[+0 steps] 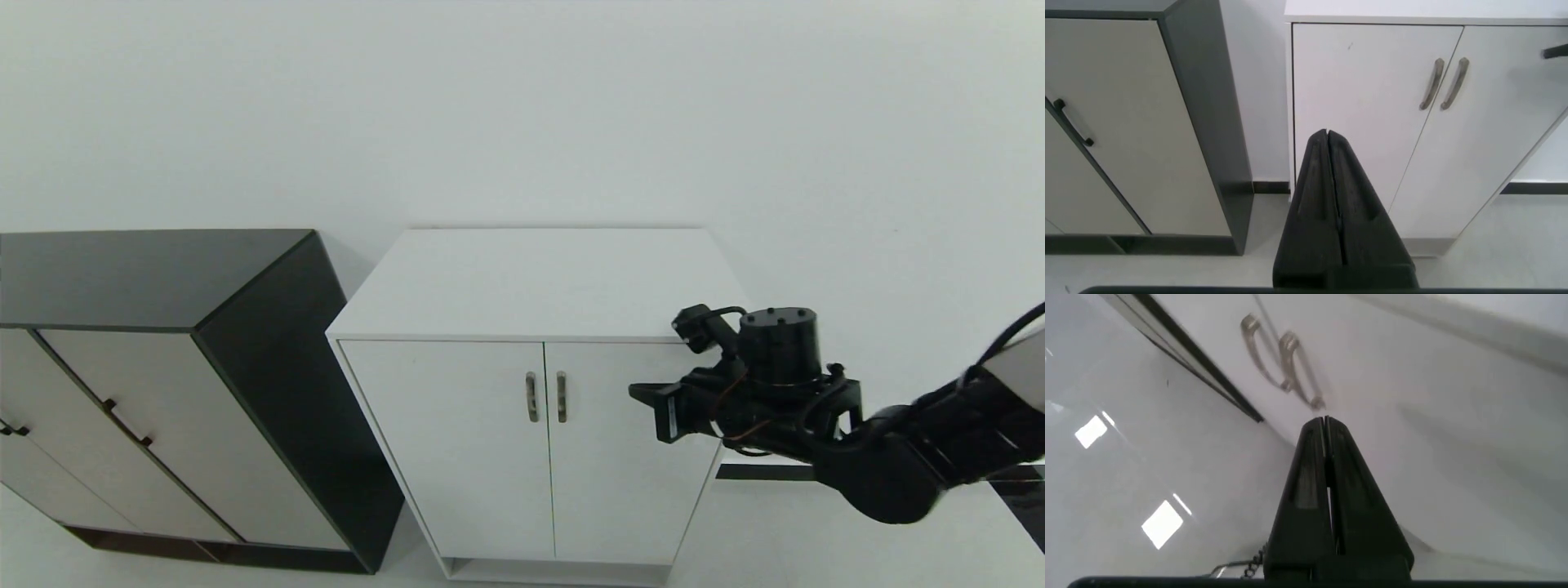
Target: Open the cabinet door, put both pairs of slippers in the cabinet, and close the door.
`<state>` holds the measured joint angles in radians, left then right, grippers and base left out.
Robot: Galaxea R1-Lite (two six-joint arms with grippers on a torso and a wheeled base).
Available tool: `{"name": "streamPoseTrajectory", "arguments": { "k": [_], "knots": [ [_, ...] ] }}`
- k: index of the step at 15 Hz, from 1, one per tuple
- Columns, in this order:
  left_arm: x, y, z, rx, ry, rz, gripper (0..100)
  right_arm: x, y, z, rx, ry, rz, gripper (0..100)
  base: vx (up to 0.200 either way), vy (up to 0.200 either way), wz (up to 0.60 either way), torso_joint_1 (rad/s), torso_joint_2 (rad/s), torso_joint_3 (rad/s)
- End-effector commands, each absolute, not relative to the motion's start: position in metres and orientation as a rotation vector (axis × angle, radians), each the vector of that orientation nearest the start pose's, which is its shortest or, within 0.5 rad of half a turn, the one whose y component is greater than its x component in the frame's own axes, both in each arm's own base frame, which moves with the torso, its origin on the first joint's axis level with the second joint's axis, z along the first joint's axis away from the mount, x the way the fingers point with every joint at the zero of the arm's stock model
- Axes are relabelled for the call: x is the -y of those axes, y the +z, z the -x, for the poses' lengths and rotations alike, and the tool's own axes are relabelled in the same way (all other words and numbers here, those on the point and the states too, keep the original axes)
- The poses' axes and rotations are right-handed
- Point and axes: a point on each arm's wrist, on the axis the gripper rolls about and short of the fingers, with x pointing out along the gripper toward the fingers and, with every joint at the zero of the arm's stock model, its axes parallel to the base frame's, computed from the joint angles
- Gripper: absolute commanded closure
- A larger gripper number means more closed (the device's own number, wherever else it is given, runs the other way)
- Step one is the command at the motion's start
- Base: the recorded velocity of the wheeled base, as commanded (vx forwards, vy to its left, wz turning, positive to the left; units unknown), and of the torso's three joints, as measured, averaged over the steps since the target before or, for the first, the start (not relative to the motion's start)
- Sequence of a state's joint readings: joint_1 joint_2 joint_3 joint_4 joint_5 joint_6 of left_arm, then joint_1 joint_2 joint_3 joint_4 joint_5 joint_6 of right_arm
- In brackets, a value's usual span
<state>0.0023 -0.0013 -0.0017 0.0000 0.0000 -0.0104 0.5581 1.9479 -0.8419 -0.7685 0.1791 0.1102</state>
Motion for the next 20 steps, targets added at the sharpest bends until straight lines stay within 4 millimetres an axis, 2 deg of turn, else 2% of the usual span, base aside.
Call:
{"name": "streamPoseTrajectory", "arguments": {
  "k": [1, 3, 6, 11, 16, 20],
  "knots": [
    [0.000, 0.076, 0.023, 0.002, 0.003, 0.011, 100, -0.153, 0.151, -0.250, -0.335, 0.689, -0.048, 100, 0.000, 0.000, 0.00, 0.000, 0.00, 0.000],
    [0.000, 0.076, 0.023, 0.002, 0.005, 0.014, 100, -0.131, 0.153, -0.228, -0.329, 0.577, -0.035, 100, 0.000, 0.000, 0.00, 0.000, 0.00, 0.000],
    [0.000, 0.076, 0.023, 0.002, 0.006, 0.018, 100, -0.096, 0.136, -0.187, -0.380, 0.449, -0.009, 100, 0.000, 0.000, 0.00, 0.000, 0.00, 0.000],
    [0.000, 0.076, 0.023, 0.002, 0.008, 0.018, 100, -0.038, 0.124, -0.125, -0.414, 0.229, -0.012, 100, 0.000, 0.000, 0.00, 0.000, 0.00, 0.000],
    [0.000, 0.076, 0.023, 0.002, 0.012, 0.018, 100, -0.013, 0.117, -0.057, -0.484, 0.173, 0.048, 100, 0.000, 0.000, 0.00, 0.000, 0.00, 0.000],
    [0.000, 0.076, 0.023, 0.002, 0.011, 0.017, 100, -0.007, 0.101, -0.035, -0.533, 0.180, 0.054, 100, 0.000, 0.000, 0.00, 0.000, 0.00, 0.000]
  ]
}}
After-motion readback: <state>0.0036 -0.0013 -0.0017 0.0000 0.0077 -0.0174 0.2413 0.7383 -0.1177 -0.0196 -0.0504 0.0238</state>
